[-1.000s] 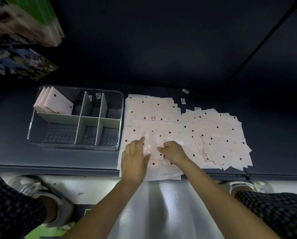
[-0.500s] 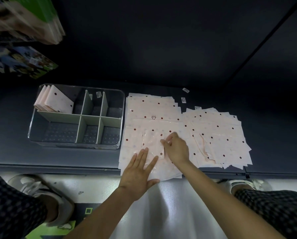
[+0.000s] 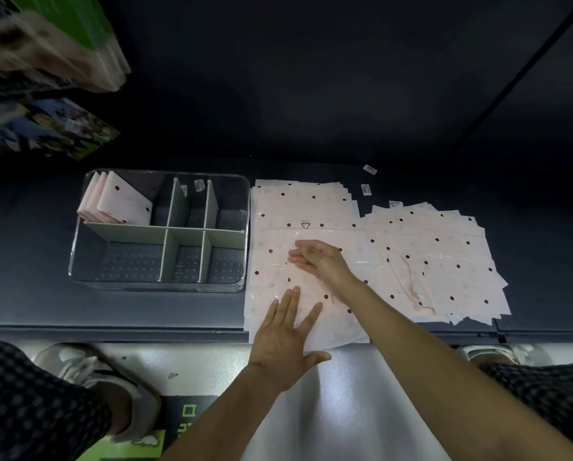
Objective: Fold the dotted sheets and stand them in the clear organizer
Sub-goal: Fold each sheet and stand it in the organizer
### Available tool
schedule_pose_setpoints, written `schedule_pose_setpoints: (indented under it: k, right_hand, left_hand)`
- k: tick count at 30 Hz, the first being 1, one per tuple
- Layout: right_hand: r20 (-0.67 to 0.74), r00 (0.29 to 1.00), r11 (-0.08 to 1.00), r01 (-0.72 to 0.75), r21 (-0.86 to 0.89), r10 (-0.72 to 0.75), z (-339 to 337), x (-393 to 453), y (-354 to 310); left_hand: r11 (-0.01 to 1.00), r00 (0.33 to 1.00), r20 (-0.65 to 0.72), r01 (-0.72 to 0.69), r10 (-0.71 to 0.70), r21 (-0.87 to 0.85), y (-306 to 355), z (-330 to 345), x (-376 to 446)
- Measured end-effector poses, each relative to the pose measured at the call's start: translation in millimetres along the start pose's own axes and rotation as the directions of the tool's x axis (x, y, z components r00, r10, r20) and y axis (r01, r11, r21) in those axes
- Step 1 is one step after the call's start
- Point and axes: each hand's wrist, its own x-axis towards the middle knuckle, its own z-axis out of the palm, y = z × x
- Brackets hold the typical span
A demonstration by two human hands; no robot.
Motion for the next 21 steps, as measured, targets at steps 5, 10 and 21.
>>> schedule_pose_setpoints:
  k: [5,10,21]
  right_hand:
    - [-0.109,0.983,0.971,0.124,-0.203,-0.149,-4.7,-2.6,-4.2]
    - [0.271,0.84,0.379,0.47,-0.797,-0.47,-26.8,-44.1,22.6]
    - [0.529,0.687,-0.159,0.527,-0.835,-0.499,-48.8,-69.1,31.4]
  left_hand:
    - [1.0,1.0,0.012,0.008,-0.008,-0.008,-10.9,-5.4,1.8]
    - [0.993,1.0,-0.013,0.01,-0.012,-0.12,-25.0,-16.1,3.5]
    - [0.957,0.999,-0.03,0.015,-0.025,-0.29,-33.7,-36.1,12.3]
